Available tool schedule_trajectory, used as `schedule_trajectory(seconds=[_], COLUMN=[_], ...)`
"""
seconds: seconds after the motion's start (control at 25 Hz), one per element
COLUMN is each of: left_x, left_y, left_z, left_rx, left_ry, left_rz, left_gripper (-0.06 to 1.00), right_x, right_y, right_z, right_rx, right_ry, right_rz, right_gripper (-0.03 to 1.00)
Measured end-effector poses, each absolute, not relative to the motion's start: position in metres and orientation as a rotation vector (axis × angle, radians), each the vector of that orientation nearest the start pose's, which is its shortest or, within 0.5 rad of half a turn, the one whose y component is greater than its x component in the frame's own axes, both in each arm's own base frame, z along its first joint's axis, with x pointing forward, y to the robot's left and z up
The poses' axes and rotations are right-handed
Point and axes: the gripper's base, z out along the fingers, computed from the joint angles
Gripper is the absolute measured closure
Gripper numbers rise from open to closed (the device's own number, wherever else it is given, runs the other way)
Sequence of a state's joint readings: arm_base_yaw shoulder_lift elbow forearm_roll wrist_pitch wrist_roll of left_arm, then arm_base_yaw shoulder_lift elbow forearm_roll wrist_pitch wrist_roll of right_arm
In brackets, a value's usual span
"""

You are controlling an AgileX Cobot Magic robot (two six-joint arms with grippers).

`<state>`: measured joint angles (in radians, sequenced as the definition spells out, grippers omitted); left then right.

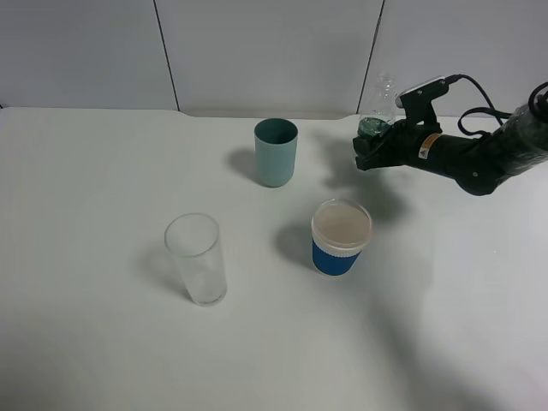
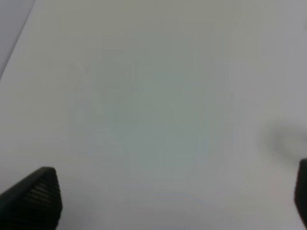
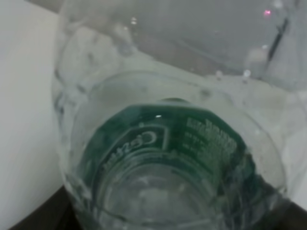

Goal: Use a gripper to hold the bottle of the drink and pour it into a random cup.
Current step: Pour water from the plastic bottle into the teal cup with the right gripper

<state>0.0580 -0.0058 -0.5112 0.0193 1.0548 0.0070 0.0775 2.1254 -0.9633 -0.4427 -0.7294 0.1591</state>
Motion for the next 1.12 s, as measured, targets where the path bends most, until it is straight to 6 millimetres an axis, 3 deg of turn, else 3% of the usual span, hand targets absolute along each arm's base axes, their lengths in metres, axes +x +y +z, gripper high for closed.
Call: schedule_trajectory(seconds=[0.32,0.84,1.12], left_x=[-0.007,-0.007,-0.007], left_y=[0.001,0.001,0.001], left_z=[0.281,0.281,0.281], left_rx=[-0.053,-0.053,-0.053], left_ry=[2.021,2.021,2.021], left_rz=[0.066,0.065,0.065], left_gripper=[-0.04,-0.04,-0.04], right_x=[0.392,0.349,0.326], right_y=[0.060,0.109,0.125], right_z=[0.147,0.244,0.266], right_rx=[-0.378,-0.482,-0.542], right_ry=[1.941,1.884,1.894], right_rz=[0.200,0.164,0.157], right_gripper=[0.44,0.44,0.44])
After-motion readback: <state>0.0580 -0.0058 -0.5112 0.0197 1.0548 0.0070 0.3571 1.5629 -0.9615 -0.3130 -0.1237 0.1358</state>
